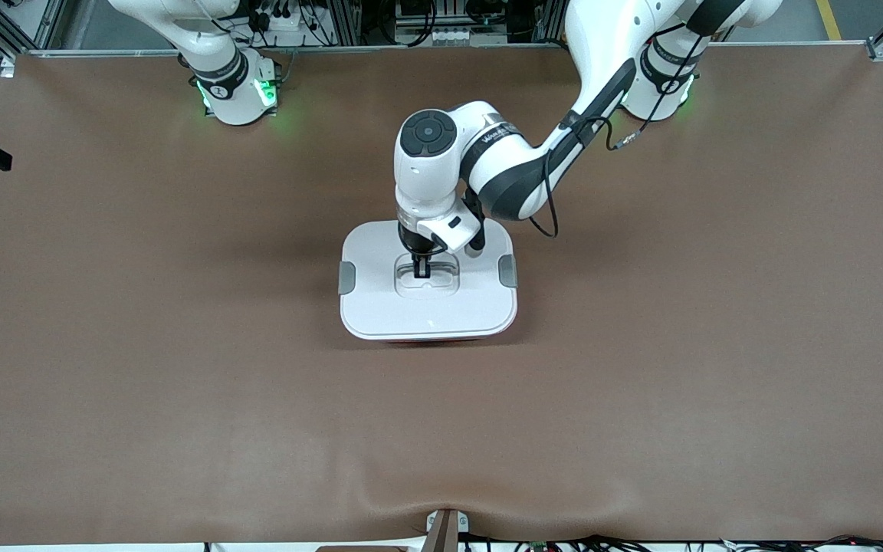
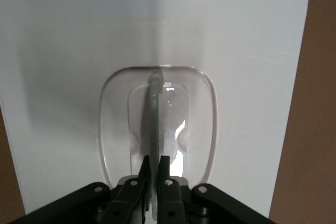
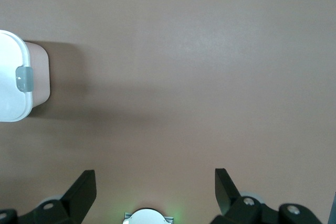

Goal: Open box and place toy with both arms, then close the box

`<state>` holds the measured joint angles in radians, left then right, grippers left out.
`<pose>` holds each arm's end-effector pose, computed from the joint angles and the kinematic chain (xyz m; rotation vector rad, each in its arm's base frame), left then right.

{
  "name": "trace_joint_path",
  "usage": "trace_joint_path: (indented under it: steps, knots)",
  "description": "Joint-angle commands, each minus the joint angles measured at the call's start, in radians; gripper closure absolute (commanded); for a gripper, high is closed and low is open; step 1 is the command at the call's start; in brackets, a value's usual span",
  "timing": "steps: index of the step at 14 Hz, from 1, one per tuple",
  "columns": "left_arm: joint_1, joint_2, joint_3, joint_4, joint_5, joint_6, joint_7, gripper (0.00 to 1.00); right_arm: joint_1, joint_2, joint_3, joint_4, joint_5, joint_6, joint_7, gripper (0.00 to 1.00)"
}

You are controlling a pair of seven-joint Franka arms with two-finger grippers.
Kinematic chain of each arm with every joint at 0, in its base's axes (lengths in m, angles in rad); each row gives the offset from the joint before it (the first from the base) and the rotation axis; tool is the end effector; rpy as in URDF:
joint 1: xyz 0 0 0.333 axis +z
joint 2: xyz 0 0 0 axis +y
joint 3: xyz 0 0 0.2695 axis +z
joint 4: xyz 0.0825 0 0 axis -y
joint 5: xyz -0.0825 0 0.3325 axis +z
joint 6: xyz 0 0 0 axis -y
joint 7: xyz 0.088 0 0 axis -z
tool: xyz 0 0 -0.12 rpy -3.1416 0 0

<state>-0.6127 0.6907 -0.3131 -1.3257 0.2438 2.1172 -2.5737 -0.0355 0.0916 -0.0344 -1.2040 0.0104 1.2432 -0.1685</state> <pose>0.4488 -0.4998 0.3241 2.0768 2.1725 -0.0011 0.4849 -0.0314 0.6392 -3.1236 -0.1590 0.0800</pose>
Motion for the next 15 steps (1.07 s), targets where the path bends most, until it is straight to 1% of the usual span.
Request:
trace_joint_path:
  steps: [1, 4, 9, 13, 15]
  knots:
    - [-0.016, 0.009, 0.012, 0.022, 0.023, -0.008, -0.034, 1.0, 0.006, -0.064, 0.004, -0.072, -0.007, 0.021, -0.011, 0.0]
    - [-0.01, 0.004, 0.012, 0.017, 0.025, -0.013, -0.031, 1.0, 0.014, -0.133, 0.005, -0.149, -0.006, 0.058, -0.011, 0.0]
    - [-0.007, 0.004, 0.012, 0.01, 0.025, -0.025, -0.031, 1.0, 0.019, -0.202, 0.011, -0.218, -0.007, 0.058, -0.002, 0.0]
    - [-0.016, 0.012, 0.012, 0.008, 0.025, -0.025, -0.033, 1.0, 0.025, -0.204, 0.013, -0.233, -0.007, 0.07, 0.0, 0.0]
    - [-0.016, 0.013, 0.012, 0.002, 0.025, -0.025, -0.034, 1.0, 0.032, -0.202, 0.013, -0.233, -0.007, 0.067, 0.055, 0.0]
